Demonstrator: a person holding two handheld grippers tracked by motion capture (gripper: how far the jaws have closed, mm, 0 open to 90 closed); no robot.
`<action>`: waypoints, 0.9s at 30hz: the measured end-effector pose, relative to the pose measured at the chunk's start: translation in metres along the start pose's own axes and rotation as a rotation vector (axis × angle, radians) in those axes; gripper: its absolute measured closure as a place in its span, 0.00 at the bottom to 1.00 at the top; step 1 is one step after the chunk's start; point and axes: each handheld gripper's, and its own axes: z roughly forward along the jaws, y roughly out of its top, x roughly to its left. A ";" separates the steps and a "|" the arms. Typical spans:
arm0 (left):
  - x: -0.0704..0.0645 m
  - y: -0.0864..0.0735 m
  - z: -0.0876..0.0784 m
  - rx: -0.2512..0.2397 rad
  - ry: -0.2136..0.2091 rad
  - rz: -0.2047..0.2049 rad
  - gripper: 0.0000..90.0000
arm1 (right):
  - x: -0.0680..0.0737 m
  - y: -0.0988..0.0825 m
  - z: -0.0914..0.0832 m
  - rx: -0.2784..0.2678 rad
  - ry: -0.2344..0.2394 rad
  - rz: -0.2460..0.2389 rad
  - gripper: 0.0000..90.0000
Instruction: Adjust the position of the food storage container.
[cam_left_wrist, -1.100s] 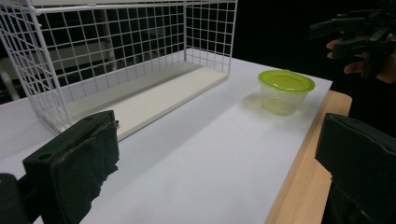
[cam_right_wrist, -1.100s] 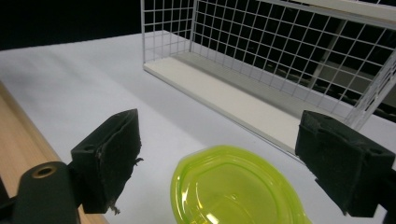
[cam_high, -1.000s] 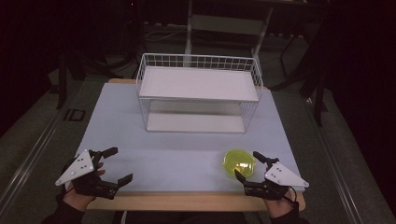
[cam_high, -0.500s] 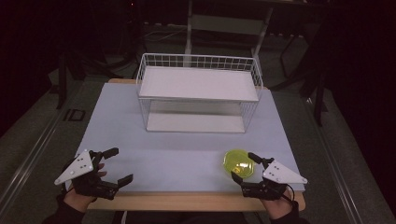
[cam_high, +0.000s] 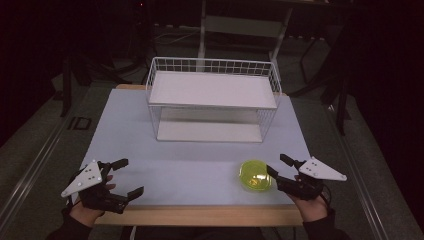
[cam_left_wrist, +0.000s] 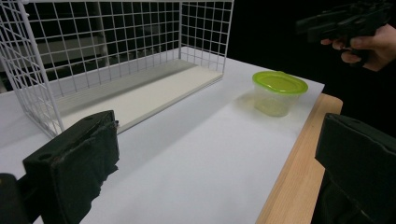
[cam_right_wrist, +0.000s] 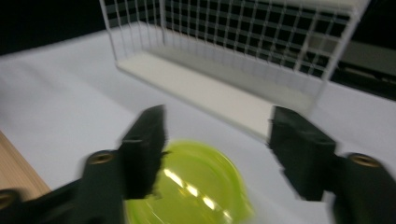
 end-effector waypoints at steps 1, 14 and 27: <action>0.000 0.000 0.000 0.000 0.000 0.000 0.00 | -0.004 -0.002 0.000 0.012 -0.011 0.003 0.47; 0.000 0.000 0.001 -0.001 -0.001 0.000 0.00 | -0.037 -0.044 0.004 0.179 -0.050 0.018 0.89; 0.000 0.000 0.001 -0.002 0.001 0.009 0.00 | -0.034 -0.072 0.028 0.305 0.090 0.053 1.00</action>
